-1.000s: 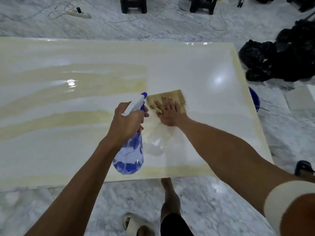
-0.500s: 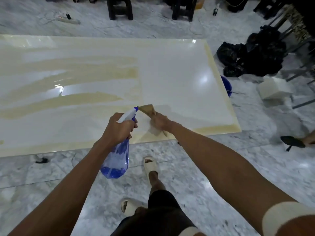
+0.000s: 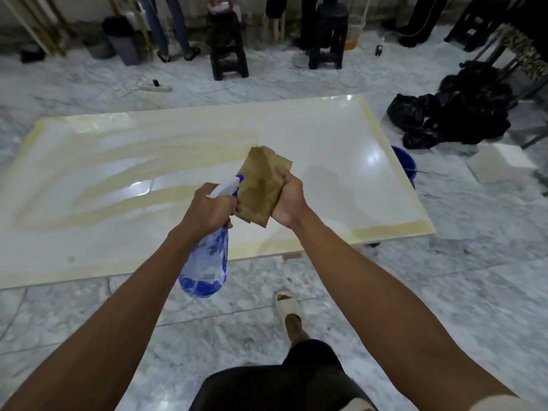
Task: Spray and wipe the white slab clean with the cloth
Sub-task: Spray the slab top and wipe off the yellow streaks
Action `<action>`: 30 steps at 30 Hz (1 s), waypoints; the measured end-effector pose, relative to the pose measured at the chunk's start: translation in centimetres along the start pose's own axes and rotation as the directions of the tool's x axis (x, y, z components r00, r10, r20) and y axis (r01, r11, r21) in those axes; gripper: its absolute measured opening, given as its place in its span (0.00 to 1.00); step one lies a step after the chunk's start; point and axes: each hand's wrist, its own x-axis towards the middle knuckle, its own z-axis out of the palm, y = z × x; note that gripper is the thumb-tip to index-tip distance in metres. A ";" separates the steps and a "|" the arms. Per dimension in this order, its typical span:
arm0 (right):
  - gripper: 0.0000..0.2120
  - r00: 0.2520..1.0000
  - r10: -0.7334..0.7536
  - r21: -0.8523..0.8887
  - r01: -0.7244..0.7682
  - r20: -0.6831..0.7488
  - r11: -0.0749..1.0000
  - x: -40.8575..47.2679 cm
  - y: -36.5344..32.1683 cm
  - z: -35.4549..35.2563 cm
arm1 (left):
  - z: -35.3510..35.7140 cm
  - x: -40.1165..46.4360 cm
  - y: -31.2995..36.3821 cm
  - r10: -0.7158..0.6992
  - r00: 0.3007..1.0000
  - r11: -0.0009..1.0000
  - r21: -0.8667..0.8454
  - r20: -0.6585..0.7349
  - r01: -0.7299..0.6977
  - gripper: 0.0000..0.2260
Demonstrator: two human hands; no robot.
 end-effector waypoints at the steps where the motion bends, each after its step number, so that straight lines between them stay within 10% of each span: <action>1: 0.28 1.000 -0.003 0.022 0.003 0.020 1.000 -0.2 0.2 0.3 | -0.3 -0.4 -0.1 -0.023 1.000 1.000 -0.003 -0.010 0.023 0.11; 23: 0.28 0.997 0.004 0.000 -0.004 -0.071 1.000 8.2 -2.7 4.9 | -3.6 7.5 -0.6 -0.157 0.987 0.982 -0.117 -0.042 0.151 0.16; 30: 0.28 0.972 0.060 -0.359 -0.140 -0.226 0.923 19.4 -6.1 1.2 | -3.8 19.2 0.2 -0.162 0.986 0.984 -0.085 -0.031 0.159 0.14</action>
